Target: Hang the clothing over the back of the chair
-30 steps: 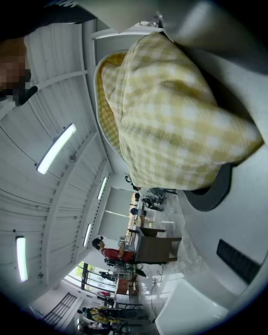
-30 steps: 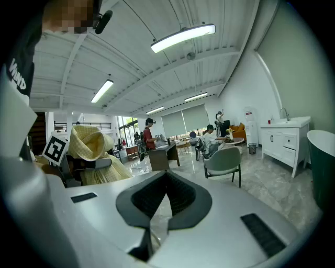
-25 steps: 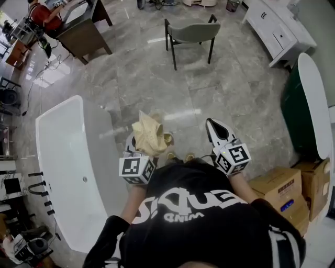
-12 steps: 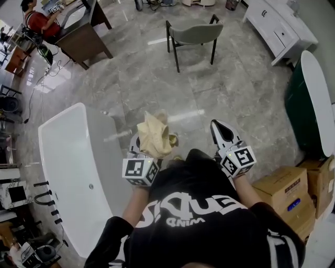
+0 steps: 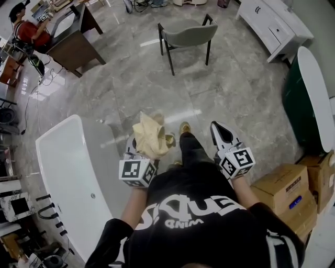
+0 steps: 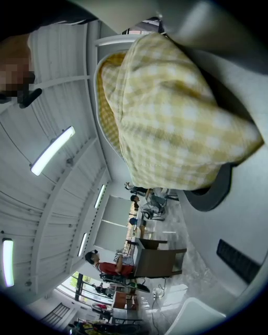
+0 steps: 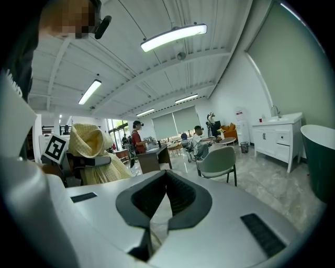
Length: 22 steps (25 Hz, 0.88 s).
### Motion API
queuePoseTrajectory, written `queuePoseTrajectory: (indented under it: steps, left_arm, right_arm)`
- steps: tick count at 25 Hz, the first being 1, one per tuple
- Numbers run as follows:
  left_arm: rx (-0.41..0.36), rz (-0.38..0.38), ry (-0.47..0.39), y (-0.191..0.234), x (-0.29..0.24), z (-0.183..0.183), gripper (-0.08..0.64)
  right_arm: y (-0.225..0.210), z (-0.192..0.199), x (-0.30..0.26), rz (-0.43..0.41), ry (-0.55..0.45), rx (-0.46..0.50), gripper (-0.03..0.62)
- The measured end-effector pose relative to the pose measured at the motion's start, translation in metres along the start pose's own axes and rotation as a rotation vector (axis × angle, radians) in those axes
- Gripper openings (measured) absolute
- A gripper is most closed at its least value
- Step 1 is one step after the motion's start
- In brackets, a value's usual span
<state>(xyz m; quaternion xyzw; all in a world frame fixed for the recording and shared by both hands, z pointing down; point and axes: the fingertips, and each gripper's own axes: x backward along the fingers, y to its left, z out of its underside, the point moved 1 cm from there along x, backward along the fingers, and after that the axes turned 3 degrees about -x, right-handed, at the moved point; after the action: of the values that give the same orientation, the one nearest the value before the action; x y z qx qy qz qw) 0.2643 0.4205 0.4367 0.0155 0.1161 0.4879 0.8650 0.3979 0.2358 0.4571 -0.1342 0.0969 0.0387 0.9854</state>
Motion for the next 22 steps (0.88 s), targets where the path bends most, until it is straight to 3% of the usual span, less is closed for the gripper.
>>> queuePoseTrajectory:
  steps: [8,22]
  left_arm:
    - [-0.002,0.010,-0.006,0.024,-0.065,-0.012,0.040]
    - [-0.007,0.014,-0.006,0.067,-0.171,-0.058,0.040]
  right_arm:
    - [-0.035,-0.012,-0.061,-0.001,0.007,-0.002,0.014]
    - [-0.080,-0.066,-0.167,-0.030,0.011,0.008,0.014]
